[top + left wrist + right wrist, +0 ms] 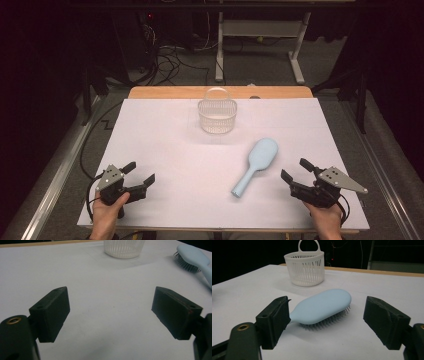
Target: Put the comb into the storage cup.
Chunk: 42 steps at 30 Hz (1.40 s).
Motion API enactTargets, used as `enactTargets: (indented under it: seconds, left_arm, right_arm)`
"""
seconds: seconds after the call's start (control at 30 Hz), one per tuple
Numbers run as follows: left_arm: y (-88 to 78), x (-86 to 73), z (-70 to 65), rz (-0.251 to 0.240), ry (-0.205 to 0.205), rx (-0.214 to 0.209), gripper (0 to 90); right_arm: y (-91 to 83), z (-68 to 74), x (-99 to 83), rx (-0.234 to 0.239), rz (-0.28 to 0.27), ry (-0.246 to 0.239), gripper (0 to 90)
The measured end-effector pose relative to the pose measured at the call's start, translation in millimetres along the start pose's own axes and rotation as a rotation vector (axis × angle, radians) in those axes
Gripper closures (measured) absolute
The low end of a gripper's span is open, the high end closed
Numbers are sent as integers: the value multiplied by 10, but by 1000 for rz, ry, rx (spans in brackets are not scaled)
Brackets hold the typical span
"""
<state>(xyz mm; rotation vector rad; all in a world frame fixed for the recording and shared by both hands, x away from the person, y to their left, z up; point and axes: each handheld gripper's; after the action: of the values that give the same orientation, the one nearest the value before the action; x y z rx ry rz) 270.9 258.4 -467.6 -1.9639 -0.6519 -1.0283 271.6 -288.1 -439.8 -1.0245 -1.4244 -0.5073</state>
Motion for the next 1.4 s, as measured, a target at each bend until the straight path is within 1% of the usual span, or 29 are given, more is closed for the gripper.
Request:
enactTargets:
  seconds: [0.53, 1.07, 1.3, 1.4]
  left_arm:
    - [3, 0, -2, 1, 2, -1, 159]
    - [11, 2, 2, -1, -2, -2, 159]
    - [10, 1, -2, 0, 2, -3, 159]
    - [10, 1, -4, 0, 3, -4, 159]
  right_arm:
    - [99, 105, 62, 42, -10, -12, 219]
    - [219, 204, 117, 79, -19, -11, 220]
    - [266, 257, 150, 98, -24, -20, 225]
    - [288, 273, 163, 105, -26, -17, 226]
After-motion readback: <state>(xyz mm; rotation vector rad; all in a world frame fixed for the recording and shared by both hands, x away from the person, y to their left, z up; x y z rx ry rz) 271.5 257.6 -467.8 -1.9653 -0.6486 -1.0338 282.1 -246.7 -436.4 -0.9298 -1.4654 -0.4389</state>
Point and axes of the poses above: each handheld gripper's, and its own axes: y roughly forward along the jaws, x roughly out of its top, z roughly to its left, and after that the axes turned 14 degrees about -y, right-handed
